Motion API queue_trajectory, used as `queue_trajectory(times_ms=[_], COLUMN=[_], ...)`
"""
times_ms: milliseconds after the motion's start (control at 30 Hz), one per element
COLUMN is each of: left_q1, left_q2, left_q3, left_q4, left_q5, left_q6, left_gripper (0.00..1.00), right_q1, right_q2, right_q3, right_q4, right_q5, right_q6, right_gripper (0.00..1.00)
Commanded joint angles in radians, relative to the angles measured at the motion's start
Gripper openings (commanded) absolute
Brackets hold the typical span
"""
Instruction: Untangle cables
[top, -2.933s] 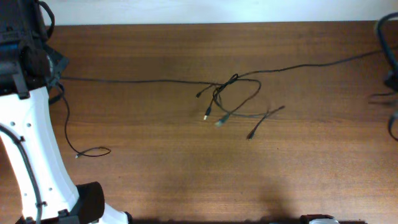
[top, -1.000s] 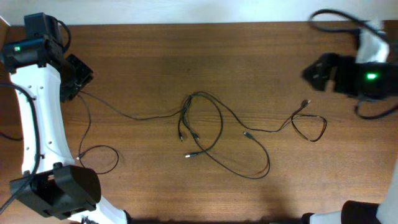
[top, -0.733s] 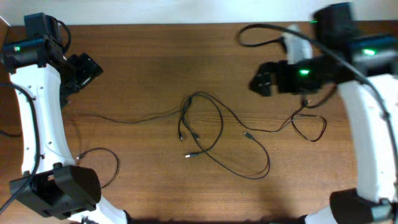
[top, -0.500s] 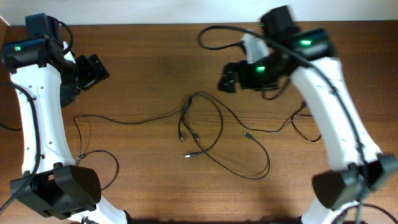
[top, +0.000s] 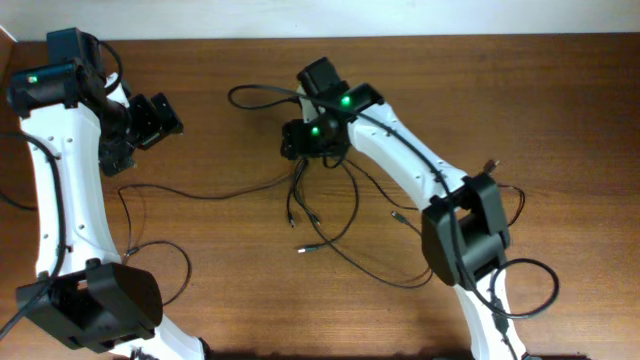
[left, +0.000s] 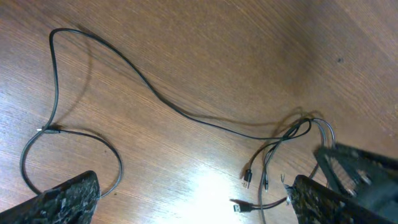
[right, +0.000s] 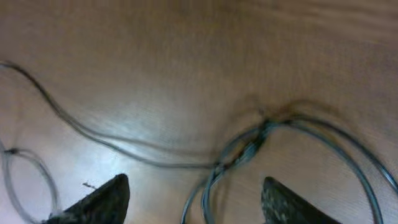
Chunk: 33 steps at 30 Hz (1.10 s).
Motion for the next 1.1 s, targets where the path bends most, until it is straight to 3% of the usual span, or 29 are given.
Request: queue_trajectory(times_ms=[0, 167, 333, 433, 800, 900, 1067], left_q1=[-0.005, -0.005, -0.005, -0.005, -0.005, -0.005, -0.005], left_q2=[0.009, 0.009, 0.009, 0.009, 0.009, 0.009, 0.009], left_q3=[-0.008, -0.008, -0.008, -0.008, -0.008, -0.008, -0.008], left_q4=[-0.002, -0.001, -0.001, -0.001, 0.000, 0.000, 0.003], left_q5=[0.019, 0.037, 0.037, 0.037, 0.037, 0.037, 0.037], left_q6=[0.019, 0.019, 0.019, 0.019, 0.019, 0.019, 0.019], left_gripper=[0.99, 0.99, 0.99, 0.99, 0.99, 0.99, 0.99], right_q1=[0.046, 0.062, 0.062, 0.062, 0.069, 0.069, 0.069], right_q2=[0.052, 0.083, 0.088, 0.089, 0.090, 0.090, 0.090], right_q3=[0.000, -0.002, -0.014, -0.031, -0.091, -0.091, -0.091], right_q4=[0.014, 0.049, 0.054, 0.057, 0.097, 0.117, 0.123], right_q5=[0.211, 0.266, 0.266, 0.265, 0.257, 0.253, 0.254], right_q6=[0.010, 0.082, 0.103, 0.179, 0.237, 0.237, 0.237], right_gripper=[0.64, 0.63, 0.54, 0.54, 0.54, 0.45, 0.18])
